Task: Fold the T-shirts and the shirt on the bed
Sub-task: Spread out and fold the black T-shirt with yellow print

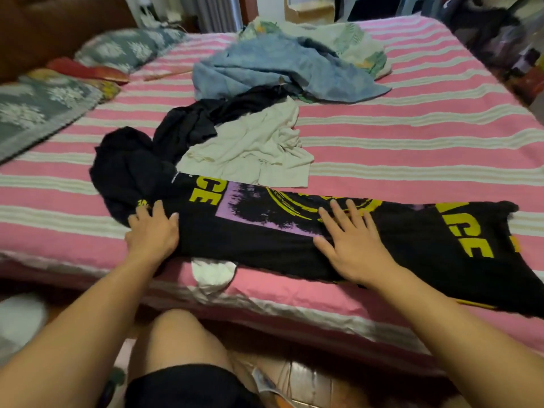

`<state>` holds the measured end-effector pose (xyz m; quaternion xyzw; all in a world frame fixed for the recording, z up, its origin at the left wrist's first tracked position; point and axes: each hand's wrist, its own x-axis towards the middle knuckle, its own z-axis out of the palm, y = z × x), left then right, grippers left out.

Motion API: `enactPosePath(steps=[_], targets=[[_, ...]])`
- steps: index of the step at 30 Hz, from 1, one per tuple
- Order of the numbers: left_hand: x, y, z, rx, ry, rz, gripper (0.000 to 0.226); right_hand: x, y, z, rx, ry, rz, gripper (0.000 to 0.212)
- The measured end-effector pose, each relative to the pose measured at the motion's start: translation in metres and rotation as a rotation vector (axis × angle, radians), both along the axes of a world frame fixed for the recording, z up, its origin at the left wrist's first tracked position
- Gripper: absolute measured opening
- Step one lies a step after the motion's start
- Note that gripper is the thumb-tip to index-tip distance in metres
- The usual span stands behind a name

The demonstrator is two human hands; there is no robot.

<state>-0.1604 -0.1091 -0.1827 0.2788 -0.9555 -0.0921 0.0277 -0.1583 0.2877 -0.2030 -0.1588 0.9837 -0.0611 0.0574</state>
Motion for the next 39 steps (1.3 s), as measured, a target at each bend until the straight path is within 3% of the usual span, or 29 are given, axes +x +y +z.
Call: enactPosePath(steps=[6, 9, 12, 15, 19, 23, 25, 28, 31, 33, 35, 37, 39], targets=[[-0.022, -0.040, 0.016, 0.222, -0.055, 0.085, 0.083, -0.002, 0.000, -0.022, 0.092, -0.030, 0.000, 0.074], [-0.030, -0.053, 0.030, 0.504, -0.011, 0.114, 0.062, -0.002, -0.001, -0.021, 0.097, -0.035, -0.010, 0.073], [-0.030, -0.058, 0.039, 0.731, -0.151, 0.141, 0.055, -0.002, -0.001, -0.022, 0.081, -0.031, -0.020, 0.073], [-0.033, -0.055, 0.060, 0.645, -0.132, 0.106, 0.037, -0.003, -0.001, -0.023, 0.066, -0.024, -0.023, 0.073], [-0.048, -0.018, 0.099, 0.574, -0.026, -0.102, 0.019, -0.003, 0.000, -0.024, 0.037, -0.032, -0.022, 0.072], [-0.050, 0.076, 0.110, 0.328, -0.051, -0.381, 0.059, -0.005, 0.004, -0.020, -0.102, -0.067, -0.019, 0.077], [-0.044, 0.128, 0.092, 0.307, -0.081, -0.513, 0.062, -0.005, 0.010, -0.014, -0.351, -0.094, -0.059, 0.074], [-0.027, 0.197, 0.044, 0.213, -0.306, -0.615, 0.062, 0.002, 0.021, 0.000, -0.669, -0.107, -0.148, 0.060], [-0.009, 0.228, 0.011, -0.013, -0.391, -0.611, 0.083, 0.018, 0.041, 0.014, -0.673, -0.062, -0.124, 0.067], [-0.007, 0.226, 0.007, -0.034, -0.371, -0.617, 0.085, 0.026, 0.058, 0.021, -0.637, -0.014, -0.107, 0.074], [-0.009, 0.215, 0.012, 0.149, -0.298, -0.619, 0.077, 0.030, 0.074, 0.025, -0.555, 0.056, -0.117, 0.076], [-0.006, 0.199, 0.015, 0.312, -0.055, -0.606, 0.051, 0.033, 0.093, 0.027, -0.473, 0.162, -0.174, 0.071], [-0.006, 0.185, 0.005, 0.094, 0.244, -0.586, 0.046, 0.033, 0.120, 0.024, -0.411, 0.267, -0.299, 0.064]])
